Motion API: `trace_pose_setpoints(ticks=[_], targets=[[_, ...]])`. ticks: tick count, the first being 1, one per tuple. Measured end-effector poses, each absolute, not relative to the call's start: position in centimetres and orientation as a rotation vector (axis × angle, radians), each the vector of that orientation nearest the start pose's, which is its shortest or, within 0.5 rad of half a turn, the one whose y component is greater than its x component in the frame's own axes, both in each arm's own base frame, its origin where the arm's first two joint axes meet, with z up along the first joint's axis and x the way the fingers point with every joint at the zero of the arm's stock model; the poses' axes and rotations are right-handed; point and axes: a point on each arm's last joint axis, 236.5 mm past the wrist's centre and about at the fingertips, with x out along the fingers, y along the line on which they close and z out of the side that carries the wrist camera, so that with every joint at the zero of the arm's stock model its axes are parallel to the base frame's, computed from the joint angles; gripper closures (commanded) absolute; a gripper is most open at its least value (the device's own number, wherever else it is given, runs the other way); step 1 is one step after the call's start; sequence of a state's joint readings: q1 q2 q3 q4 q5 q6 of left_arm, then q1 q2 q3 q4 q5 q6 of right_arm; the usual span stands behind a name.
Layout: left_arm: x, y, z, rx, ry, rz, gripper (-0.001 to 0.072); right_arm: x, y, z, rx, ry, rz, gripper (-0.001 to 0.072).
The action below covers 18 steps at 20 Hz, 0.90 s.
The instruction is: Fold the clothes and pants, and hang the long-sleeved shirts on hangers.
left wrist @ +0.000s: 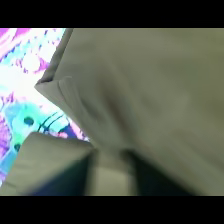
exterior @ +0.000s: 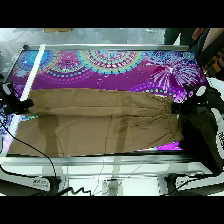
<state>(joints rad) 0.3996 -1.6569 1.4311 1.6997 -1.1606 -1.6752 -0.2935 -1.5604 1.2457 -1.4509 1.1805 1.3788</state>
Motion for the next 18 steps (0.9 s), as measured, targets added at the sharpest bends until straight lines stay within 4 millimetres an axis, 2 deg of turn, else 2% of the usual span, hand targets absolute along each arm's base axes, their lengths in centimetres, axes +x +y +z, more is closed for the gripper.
trace_pose_setpoints(ticks=[4, 6, 8, 9, 10, 11, 13, 14, 18], targets=[[39.2, 19.6, -5.7, -0.245, 1.424, 0.465, 0.0013, 38.0, -8.8, -7.1, 0.183, 1.483, -0.036, 0.0167], [38.8, 19.5, -5.2, -0.237, 1.437, 0.457, 0.0179, 37.9, -8.7, -6.7, 0.182, 1.479, -0.036, 0.0169], [38.3, 19.3, -4.1, -0.22, 1.441, 0.443, 0.0202, 37.8, -8.7, -5.7, 0.179, 1.464, -0.037, 0.0177], [38.4, 19.3, -3.3, -0.205, 1.425, 0.435, 0.0297, 37.6, -8.6, -4.9, 0.179, 1.457, -0.039, 0.0269], [38.3, 19.3, -2.3, -0.194, 1.412, 0.429, 0.0464, 37.4, -8.5, -4.0, 0.179, 1.442, -0.042, 0.0308], [38.2, 19.3, -1.1, -0.181, 1.387, 0.425, 0.0582, 37.0, -8.4, -3.2, 0.179, 1.435, -0.044, 0.0308], [38.5, 19.3, 1.6, -0.159, 1.318, 0.424, 0.0673, 35.5, -8.1, -1.7, 0.181, 1.424, -0.048, 0.0308], [38.6, 19.4, 3.2, -0.142, 1.274, 0.423, 0.0691, 34.6, -7.9, -1.1, 0.187, 1.416, -0.052, 0.0308], [38.5, 19.3, 9.3, -0.06, 1.119, 0.406, 0.0692, 28.6, -7.4, 0.3, 0.242, 1.399, -0.086, 0.0341]])
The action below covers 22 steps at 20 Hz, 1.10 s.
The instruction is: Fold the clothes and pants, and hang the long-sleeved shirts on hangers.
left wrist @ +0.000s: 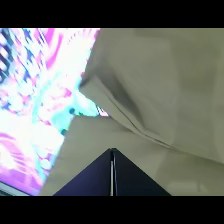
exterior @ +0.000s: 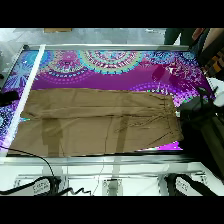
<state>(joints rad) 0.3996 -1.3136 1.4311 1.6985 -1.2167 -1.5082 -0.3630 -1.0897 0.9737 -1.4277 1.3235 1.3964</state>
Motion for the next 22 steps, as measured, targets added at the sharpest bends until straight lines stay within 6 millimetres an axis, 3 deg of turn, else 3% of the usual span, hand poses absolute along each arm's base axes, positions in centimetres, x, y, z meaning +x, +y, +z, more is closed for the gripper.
trace_pose_setpoints(ticks=[4, 6, 8, 12, 13, 17, 19, 22], targets=[[38.3, 19.1, 13.5, -0.002, 1.006, 0.398, 0.0691, 23.1, -4.6, 1.0, 0.398, 1.293, -0.099, 0.0314], [38.4, 18.9, 14.4, 0.001, 0.973, 0.392, 0.0692, 21.3, -3.0, 0.7, 0.51, 1.228, -0.136, 0.0236], [38.8, 18.6, 14.7, -0.008, 0.953, 0.379, 0.0691, 20.3, -2.1, -0.1, 0.624, 1.166, -0.199, 0.0224], [39.6, 17.9, 14.8, -0.033, 0.924, 0.349, 0.0691, 19.4, -1.7, -3.1, 0.841, 1.088, -0.348, 0.0221], [39.7, 17.7, 14.7, -0.036, 0.923, 0.344, 0.0691, 19.4, -2.0, -4.0, 0.892, 1.065, -0.396, 0.0192], [40.0, 17.5, 14.4, -0.048, 0.919, 0.335, 0.0691, 20.0, -3.6, -6.6, 1.034, 0.951, -0.541, 0.0181], [40.1, 17.5, 14.2, -0.052, 0.923, 0.332, 0.069, 20.3, -4.2, -7.7, 1.072, 0.92, -0.581, 0.0105], [40.2, 17.5, 13.8, -0.053, 0.93, 0.33, 0.0691, 21.0, -4.8, -9.2, 1.136, 0.89, -0.622, 0.0099]])
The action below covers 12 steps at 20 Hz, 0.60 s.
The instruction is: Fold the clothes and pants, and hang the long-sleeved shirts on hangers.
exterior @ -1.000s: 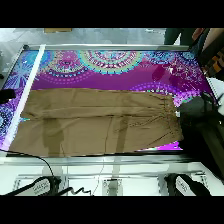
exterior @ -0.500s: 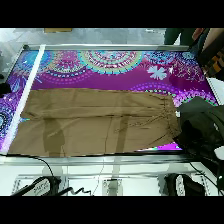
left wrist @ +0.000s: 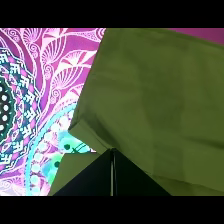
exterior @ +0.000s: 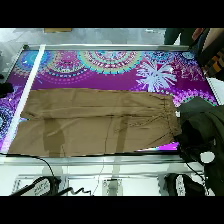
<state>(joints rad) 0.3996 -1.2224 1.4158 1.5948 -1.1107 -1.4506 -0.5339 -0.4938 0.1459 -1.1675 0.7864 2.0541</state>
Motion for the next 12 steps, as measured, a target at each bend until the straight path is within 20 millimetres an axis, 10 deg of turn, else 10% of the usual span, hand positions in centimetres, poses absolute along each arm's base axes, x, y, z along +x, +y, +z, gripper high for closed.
trace_pose_setpoints(ticks=[5, 8, 12], targets=[[40.4, 17.6, 13.2, -0.059, 0.943, 0.327, 0.069, 22.9, -5.8, -11.0, 1.191, 0.845, -0.639, 0.0232], [40.5, 17.6, 12.6, -0.062, 0.959, 0.325, 0.0691, 23.4, -6.0, -11.6, 1.098, 0.858, -0.597, 0.0646], [39.9, 17.6, 11.8, -0.07, 0.998, 0.325, 0.0691, 24.6, -4.5, -11.1, 0.964, 0.897, -0.479, 0.0679]])
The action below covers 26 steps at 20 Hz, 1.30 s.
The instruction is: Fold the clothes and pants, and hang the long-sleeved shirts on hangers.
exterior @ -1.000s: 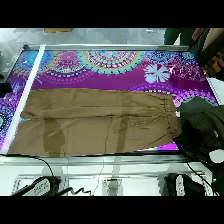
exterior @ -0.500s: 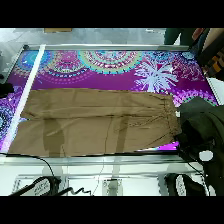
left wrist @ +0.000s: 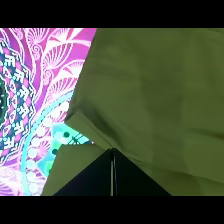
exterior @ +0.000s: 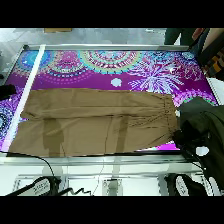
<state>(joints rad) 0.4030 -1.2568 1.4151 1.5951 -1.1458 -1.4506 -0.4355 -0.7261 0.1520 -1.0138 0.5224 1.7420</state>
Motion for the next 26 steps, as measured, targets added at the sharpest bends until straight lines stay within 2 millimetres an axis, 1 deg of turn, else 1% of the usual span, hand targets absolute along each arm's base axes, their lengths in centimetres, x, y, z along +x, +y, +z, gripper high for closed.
trace_pose_setpoints(ticks=[2, 4, 6, 8, 10, 13, 15, 16, 17, 18, 19, 22, 24, 26], targets=[[39.3, 18.1, 11.4, -0.077, 1.021, 0.338, 0.0691, 24.8, -3.3, -10.7, 0.916, 0.931, -0.417, 0.0681], [38.2, 19.3, 10.9, -0.09, 1.047, 0.369, 0.0691, 25.0, -2.3, -9.9, 0.866, 0.951, -0.363, 0.0681], [36.4, 20.8, 10.0, -0.125, 1.091, 0.41, 0.0691, 24.8, -1.8, -9.0, 0.824, 0.958, -0.332, 0.0682], [33.8, 22.5, 8.7, -0.169, 1.146, 0.453, 0.0692, 24.1, -1.8, -8.1, 0.786, 0.961, -0.33, 0.0682], [31.3, 23.4, 7.2, -0.23, 1.185, 0.468, 0.0692, 22.9, -2.0, -7.4, 0.743, 0.976, -0.34, 0.0682], [27.7, 23.6, 4.6, -0.353, 1.223, 0.462, 0.0691, 21.2, -2.7, -6.4, 0.671, 0.989, -0.368, 0.0682], [25.0, 23.4, 2.6, -0.435, 1.253, 0.468, 0.0691, 20.6, -3.2, -5.7, 0.643, 0.986, -0.385, 0.0681], [23.7, 23.2, 1.6, -0.473, 1.267, 0.474, 0.0677, 20.5, -3.4, -5.3, 0.635, 0.982, -0.392, 0.0681], [22.3, 23.1, 0.5, -0.515, 1.285, 0.486, 0.0478, 20.5, -3.6, -4.9, 0.625, 0.975, -0.396, 0.0681], [21.1, 22.9, -0.5, -0.554, 1.298, 0.497, 0.0211, 20.5, -3.7, -4.5, 0.619, 0.969, -0.4, 0.0681], [19.9, 22.8, -1.4, -0.593, 1.31, 0.508, 0.0141, 20.5, -3.9, -4.2, 0.611, 0.961, -0.404, 0.0681], [17.0, 23.0, -3.4, -0.707, 1.304, 0.564, 0.0141, 20.6, -4.2, -3.6, 0.601, 0.945, -0.409, 0.068], [15.7, 23.5, -4.4, -0.779, 1.259, 0.599, 0.0141, 20.7, -4.3, -3.5, 0.597, 0.942, -0.412, 0.068], [14.9, 24.0, -5.3, -0.857, 1.186, 0.633, 0.0144, 20.7, -4.4, -3.4, 0.595, 0.938, -0.414, 0.068]])
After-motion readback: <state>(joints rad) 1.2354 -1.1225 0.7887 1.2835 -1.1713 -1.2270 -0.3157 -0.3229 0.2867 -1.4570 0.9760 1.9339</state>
